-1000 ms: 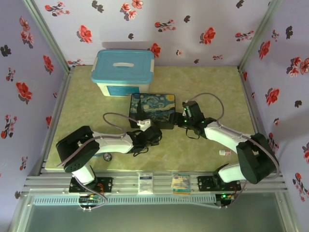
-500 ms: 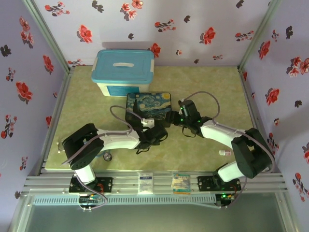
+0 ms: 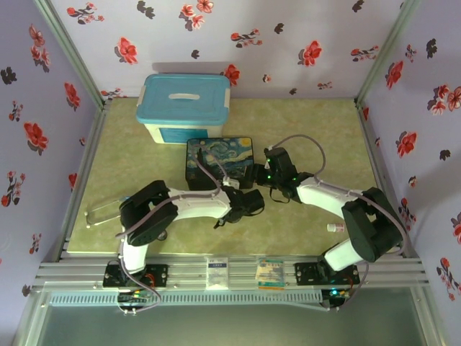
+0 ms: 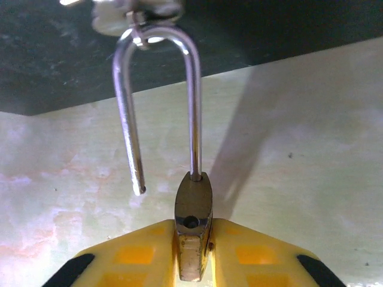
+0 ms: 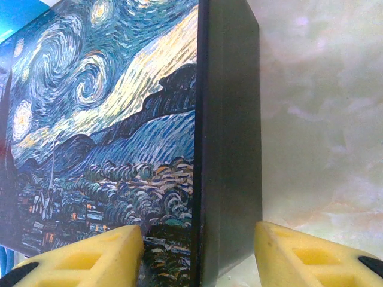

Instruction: Unlock a padlock with a key

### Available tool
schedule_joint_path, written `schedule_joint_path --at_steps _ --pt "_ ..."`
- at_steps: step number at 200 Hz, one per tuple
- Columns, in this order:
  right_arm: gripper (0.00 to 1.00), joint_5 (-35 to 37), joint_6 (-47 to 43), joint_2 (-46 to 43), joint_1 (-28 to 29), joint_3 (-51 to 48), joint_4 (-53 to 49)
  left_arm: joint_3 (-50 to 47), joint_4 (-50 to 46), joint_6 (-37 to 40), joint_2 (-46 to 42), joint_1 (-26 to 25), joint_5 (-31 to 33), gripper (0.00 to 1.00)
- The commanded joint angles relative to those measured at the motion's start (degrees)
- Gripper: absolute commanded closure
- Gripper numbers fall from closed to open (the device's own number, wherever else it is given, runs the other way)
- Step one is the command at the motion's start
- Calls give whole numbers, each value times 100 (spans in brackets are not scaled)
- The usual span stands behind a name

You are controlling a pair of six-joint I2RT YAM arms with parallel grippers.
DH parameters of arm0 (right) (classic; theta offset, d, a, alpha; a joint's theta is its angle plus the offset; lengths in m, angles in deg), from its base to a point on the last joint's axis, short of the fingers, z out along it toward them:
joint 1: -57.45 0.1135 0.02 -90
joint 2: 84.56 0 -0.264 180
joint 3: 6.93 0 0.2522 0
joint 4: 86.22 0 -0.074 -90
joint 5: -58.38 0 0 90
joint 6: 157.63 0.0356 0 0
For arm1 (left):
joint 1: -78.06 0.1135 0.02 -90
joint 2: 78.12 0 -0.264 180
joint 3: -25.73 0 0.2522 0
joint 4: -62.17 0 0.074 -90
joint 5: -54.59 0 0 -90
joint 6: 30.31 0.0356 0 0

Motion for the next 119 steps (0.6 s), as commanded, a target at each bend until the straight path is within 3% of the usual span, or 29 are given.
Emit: schedule_joint_path --at_steps 1,22,67,119 --pt "48 292 20 250 61 -214 -748 428 -782 136 329 -169 638 79" --pt "48 394 15 150 52 -240 -767 713 -1258 110 683 -203 787 80" --pt "47 449 -34 67 -1 -181 -874 1180 -2299 -139 1101 -315 1287 68" --pt "48 397 -30 40 -45 -187 -855 1394 -1958 25 1143 -552 1239 73"
